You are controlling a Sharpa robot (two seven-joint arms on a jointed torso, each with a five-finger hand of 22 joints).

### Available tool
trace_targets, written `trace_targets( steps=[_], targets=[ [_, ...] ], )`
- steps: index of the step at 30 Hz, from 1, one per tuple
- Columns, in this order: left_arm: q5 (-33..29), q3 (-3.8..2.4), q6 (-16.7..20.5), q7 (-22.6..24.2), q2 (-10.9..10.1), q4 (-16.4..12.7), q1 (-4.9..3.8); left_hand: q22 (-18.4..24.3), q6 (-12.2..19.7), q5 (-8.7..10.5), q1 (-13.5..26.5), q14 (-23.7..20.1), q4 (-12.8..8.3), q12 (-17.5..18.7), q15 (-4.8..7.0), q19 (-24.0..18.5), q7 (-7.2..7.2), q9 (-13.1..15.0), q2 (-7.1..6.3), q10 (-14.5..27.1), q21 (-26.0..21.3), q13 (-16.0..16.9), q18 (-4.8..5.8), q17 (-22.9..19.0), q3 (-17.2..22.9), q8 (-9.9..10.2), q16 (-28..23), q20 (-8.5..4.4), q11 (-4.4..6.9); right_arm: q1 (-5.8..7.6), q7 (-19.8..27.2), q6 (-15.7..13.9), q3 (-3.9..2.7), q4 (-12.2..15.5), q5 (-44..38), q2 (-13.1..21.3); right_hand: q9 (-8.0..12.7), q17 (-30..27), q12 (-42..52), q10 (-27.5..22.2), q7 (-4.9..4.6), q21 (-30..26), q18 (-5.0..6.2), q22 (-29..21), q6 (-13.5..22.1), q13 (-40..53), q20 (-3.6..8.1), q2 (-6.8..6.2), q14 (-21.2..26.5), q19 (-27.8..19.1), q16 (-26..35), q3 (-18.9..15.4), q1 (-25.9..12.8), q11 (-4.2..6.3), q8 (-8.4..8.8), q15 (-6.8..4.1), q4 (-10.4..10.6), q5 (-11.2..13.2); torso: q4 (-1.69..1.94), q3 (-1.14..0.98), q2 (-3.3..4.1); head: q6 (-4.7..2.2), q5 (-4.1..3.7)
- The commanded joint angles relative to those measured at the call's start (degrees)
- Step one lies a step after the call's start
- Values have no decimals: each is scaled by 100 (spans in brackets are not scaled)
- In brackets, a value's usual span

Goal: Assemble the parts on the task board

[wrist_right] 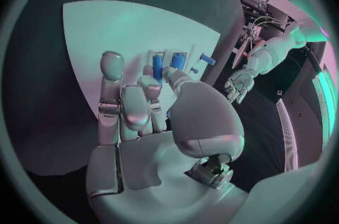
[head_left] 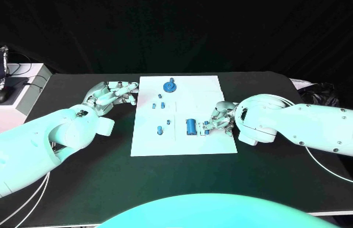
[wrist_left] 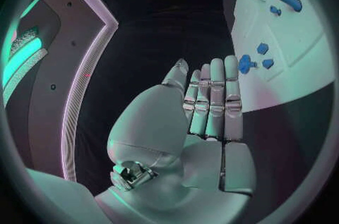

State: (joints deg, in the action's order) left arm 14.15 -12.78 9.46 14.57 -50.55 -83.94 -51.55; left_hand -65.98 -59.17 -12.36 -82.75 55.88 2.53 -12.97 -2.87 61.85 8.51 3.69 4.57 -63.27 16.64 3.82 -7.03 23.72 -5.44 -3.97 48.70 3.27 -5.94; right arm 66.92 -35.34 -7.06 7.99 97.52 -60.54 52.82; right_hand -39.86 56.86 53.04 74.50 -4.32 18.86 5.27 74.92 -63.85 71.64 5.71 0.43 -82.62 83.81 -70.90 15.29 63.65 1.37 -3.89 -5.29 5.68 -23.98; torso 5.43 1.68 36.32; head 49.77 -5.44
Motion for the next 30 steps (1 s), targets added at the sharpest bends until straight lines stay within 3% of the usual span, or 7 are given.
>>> trace_targets(
  steps=[1, 22, 26, 30],
  targets=[
    [23, -4, -83, 25, 7, -20, 0, -5, 37, 3, 36, -5, 33, -25, -28, 36, -7, 7, -15, 38, -34, 6, -16, -8, -2, 19, 18, 12, -1, -29, -34, 116, 8, -71, 30, -82, -11, -6, 17, 43, 1, -6, 56, 250, -41, -6, 7, -6, -8, 181, 32, 1772, 46, 22, -21, 18, -1823, -24, 1, -2, 2, 2, -2],
    [30, -4, -81, 18, -7, -23, 0, -5, 37, 3, 36, -5, 33, -25, -28, 36, -7, 7, -15, 38, -34, 6, -16, -8, -2, 19, 18, 12, -1, -68, 66, 28, 16, -213, -117, -236, 6, -5, 28, 35, -1, -12, 51, 245, -21, -5, 4, 0, -9, 182, 30, 1685, 50, 18, -16, 21, -1785, -7, -7, 0, 2, 23, 37],
    [31, -4, -81, 14, -7, -25, 0, -5, 37, 3, 36, -5, 33, -25, -28, 36, -7, 7, -15, 38, -34, 6, -16, -8, -2, 19, 18, 12, -1, -68, 71, 21, 16, -224, -119, -239, -25, -4, 37, 60, 31, -35, 39, 229, -17, -13, -2, -10, -10, 192, 28, 1380, 50, 30, -39, 22, -1713, -26, -1, -2, 1, 23, 33],
    [32, -4, -78, 12, -9, -24, 0, -15, 41, 4, 42, -6, 40, -30, -29, 42, -4, 6, -12, 43, -48, 6, -17, -10, -7, 21, 19, 14, -3, -69, 73, -20, 16, -244, -123, -237, -66, -13, 23, 57, 84, -81, 20, 212, 11, -25, -3, 36, -11, 207, 34, 985, 57, 39, -38, 18, -1605, 204, 0, -3, -2, 19, 31]
  ],
)
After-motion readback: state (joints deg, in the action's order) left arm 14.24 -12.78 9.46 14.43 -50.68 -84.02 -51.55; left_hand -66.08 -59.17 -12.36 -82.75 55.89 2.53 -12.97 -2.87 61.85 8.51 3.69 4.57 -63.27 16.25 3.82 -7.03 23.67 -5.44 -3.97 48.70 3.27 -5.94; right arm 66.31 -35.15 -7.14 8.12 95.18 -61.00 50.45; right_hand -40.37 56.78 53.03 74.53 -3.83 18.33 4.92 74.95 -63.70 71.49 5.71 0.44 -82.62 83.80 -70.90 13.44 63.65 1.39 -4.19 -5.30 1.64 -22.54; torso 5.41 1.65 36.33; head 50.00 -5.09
